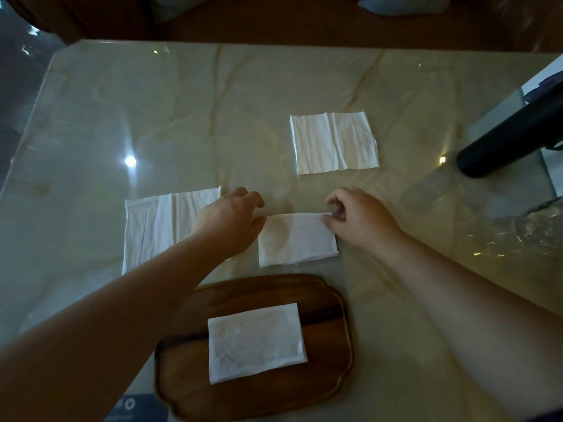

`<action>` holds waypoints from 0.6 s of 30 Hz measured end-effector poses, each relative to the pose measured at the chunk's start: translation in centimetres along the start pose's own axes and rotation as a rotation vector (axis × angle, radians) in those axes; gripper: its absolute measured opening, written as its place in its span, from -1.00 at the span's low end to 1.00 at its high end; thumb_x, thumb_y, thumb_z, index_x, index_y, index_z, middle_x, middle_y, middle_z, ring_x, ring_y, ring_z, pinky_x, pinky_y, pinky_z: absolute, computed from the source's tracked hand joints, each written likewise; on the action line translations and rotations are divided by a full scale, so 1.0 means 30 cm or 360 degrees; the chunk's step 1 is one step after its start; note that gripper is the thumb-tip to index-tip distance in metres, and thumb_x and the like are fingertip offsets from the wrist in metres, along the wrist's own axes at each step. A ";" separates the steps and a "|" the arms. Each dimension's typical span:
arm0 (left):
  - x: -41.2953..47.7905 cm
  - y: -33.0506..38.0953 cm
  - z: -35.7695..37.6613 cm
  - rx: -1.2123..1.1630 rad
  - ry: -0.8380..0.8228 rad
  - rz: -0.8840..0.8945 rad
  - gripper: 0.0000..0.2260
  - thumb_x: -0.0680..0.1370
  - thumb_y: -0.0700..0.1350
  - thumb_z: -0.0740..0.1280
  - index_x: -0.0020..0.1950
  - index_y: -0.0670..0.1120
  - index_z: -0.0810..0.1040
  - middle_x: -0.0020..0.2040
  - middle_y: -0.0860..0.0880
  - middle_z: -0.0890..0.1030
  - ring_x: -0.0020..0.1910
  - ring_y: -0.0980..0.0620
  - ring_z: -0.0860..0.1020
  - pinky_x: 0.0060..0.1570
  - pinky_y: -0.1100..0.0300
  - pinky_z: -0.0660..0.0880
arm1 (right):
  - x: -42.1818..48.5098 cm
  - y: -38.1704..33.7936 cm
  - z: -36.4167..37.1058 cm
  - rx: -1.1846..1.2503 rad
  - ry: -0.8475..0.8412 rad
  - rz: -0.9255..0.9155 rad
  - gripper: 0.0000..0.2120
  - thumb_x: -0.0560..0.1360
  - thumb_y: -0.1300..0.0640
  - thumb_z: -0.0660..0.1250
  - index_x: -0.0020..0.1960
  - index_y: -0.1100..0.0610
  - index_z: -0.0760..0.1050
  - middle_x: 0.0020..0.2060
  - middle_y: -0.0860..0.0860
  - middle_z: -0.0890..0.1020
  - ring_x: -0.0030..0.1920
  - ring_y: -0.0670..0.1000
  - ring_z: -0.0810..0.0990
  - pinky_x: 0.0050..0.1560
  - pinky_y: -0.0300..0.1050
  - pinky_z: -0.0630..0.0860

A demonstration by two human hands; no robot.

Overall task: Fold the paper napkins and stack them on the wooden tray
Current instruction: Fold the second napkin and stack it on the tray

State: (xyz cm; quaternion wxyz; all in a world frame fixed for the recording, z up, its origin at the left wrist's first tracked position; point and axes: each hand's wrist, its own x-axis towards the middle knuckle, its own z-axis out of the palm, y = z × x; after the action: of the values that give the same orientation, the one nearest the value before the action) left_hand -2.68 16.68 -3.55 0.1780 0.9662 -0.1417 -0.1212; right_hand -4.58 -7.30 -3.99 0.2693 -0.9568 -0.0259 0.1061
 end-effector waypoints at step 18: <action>-0.148 0.042 -0.090 -0.1103 -0.0003 -0.0410 -0.97 0.50 -0.15 0.38 -0.12 -0.04 0.55 -0.17 0.00 0.65 -0.31 0.04 0.66 -0.34 0.24 0.59 | -0.101 -0.140 -0.053 0.0853 -0.0141 0.0112 -0.90 0.42 0.22 0.45 -0.21 0.10 0.55 -0.34 -0.03 0.62 -0.36 -0.10 0.56 -0.35 -0.27 0.46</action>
State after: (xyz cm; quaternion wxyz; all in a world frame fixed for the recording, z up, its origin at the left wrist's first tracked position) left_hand -6.32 17.77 0.19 0.4779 0.8584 0.0304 -0.1842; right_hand -7.14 -4.83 0.09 0.5076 -0.8462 0.0246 0.1600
